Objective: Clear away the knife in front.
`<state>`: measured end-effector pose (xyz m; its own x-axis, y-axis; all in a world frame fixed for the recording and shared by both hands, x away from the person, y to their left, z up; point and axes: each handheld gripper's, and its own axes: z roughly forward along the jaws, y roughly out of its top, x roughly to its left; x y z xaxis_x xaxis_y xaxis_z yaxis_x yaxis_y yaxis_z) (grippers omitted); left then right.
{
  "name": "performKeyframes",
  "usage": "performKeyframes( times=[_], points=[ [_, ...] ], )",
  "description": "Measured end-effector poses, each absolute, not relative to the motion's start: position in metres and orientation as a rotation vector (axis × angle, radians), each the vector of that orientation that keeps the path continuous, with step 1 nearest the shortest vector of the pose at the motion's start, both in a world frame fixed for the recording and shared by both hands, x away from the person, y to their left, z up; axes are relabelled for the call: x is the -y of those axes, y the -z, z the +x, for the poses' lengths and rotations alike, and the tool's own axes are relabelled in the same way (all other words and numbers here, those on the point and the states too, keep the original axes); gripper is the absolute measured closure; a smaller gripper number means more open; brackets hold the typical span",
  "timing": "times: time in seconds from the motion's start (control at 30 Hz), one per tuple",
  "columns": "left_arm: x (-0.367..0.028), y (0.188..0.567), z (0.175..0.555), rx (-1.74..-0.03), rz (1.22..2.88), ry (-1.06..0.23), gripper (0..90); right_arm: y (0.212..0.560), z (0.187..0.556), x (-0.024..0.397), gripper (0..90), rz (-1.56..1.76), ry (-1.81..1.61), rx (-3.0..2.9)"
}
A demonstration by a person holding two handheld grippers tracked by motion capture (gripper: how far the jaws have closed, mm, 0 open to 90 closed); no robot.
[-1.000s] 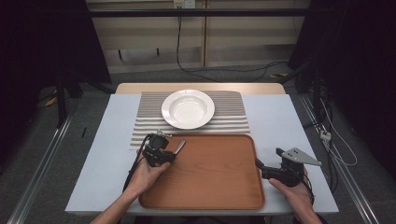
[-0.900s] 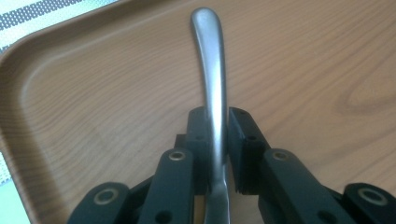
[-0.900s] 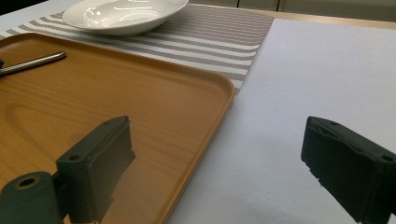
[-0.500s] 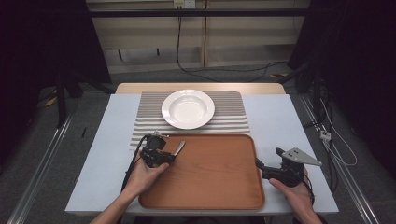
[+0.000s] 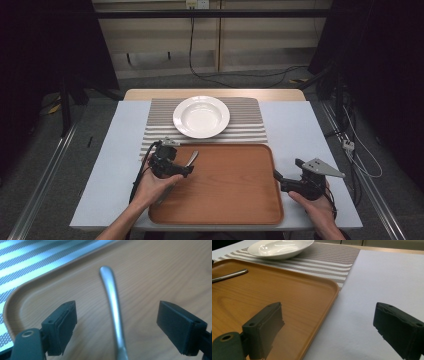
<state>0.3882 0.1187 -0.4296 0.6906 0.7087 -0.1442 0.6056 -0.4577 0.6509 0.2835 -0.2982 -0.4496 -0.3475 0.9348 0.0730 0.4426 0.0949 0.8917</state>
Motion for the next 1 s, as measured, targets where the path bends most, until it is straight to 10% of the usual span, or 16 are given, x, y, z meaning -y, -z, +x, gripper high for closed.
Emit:
performKeyframes(
  times=[0.47,0.73,1.0],
  points=[
    [-0.110,0.420,0.374,-0.808,2.170,-0.277,33.0,0.448,0.282,0.297,8.7,1.344,-1.201,-1.846],
    [-0.099,0.429,0.374,-0.800,2.190,-0.170,80.3,0.448,0.281,0.297,8.8,1.340,-1.199,-1.845],
    [-0.092,0.442,0.378,-0.831,2.262,-0.187,90.0,0.447,0.281,0.297,8.8,1.336,-1.197,-1.847]
  ],
)
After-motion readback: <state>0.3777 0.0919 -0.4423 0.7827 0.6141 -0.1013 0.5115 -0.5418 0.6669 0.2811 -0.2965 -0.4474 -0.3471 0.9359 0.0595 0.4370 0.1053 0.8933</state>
